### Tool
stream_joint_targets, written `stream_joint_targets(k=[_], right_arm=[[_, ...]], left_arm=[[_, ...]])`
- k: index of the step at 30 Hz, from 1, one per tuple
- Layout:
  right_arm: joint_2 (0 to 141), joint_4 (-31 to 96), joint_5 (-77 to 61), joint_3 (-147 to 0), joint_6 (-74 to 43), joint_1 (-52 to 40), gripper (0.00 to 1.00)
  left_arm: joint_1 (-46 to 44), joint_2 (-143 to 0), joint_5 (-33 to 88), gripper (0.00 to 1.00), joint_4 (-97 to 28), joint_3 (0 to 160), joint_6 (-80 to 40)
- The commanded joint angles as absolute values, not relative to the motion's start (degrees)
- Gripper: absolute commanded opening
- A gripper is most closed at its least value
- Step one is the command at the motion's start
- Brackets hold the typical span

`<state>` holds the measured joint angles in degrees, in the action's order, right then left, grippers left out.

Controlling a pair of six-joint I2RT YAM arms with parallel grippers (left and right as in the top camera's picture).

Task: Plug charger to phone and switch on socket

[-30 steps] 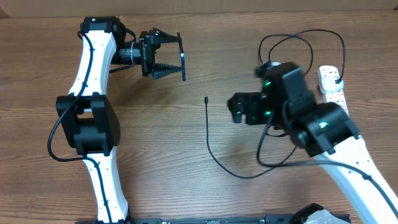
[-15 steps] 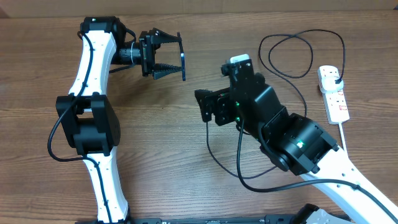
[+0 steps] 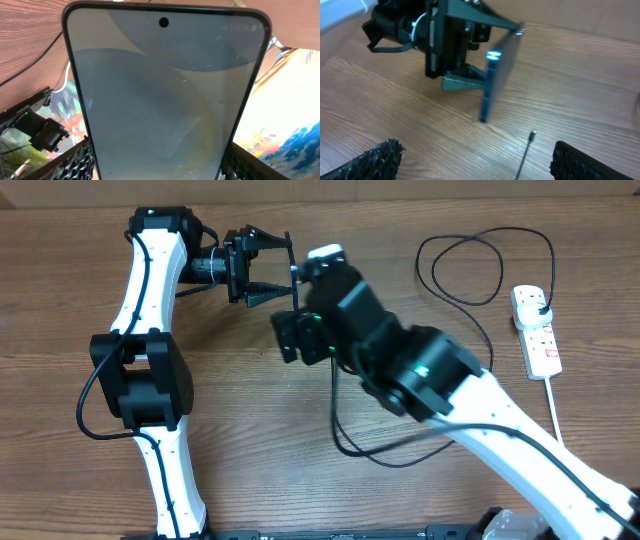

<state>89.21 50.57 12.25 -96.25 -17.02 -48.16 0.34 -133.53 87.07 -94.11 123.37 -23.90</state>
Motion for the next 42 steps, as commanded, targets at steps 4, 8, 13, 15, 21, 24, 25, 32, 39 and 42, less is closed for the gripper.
stream_joint_targets(k=[4,8,13,15,21,24,25,32,39,42], right_arm=[[92.3,49.0,18.5,-99.1,-16.0,-49.1,0.96],[94.1,47.4,22.6,-99.1,-16.0,-49.1,0.96],[96.6,44.1,24.4,-99.1,-14.7,-49.1,0.91],[97.6,42.6,24.4,-99.1,-14.2,-49.1,0.89],[99.0,40.9,27.7,-99.1,-13.4,-49.1,0.87],[99.0,40.6,28.4,-99.1,-13.4,-49.1,0.79],[99.0,40.8,28.0,-99.1,-13.5,-49.1,0.78],[99.0,41.3,24.6,-99.1,-17.9,-49.1,0.72],[99.0,41.2,23.4,-99.1,-21.3,-48.9,0.68],[99.0,41.1,23.5,-99.1,-21.5,-48.9,0.67]], left_arm=[[-0.1,-133.6,90.6,0.59,-94.2,125.0,-24.5],[-0.1,-133.6,90.6,0.6,-94.2,125.0,-24.4],[-0.1,-133.6,90.6,0.59,-94.2,125.0,-24.4],[-0.1,-133.6,90.6,0.6,-94.2,125.0,-24.4],[-0.1,-133.6,90.6,0.6,-94.2,125.0,-24.4],[-0.1,-133.6,90.6,0.59,-94.2,125.0,-24.3],[-0.1,-133.6,90.6,0.59,-94.2,125.0,-24.2],[-0.1,-133.6,90.6,0.56,-92.4,125.0,-23.8],[-0.1,-133.6,90.6,0.57,-92.3,125.0,-23.5],[-0.1,-133.6,90.6,0.56,-92.2,125.0,-23.1]])
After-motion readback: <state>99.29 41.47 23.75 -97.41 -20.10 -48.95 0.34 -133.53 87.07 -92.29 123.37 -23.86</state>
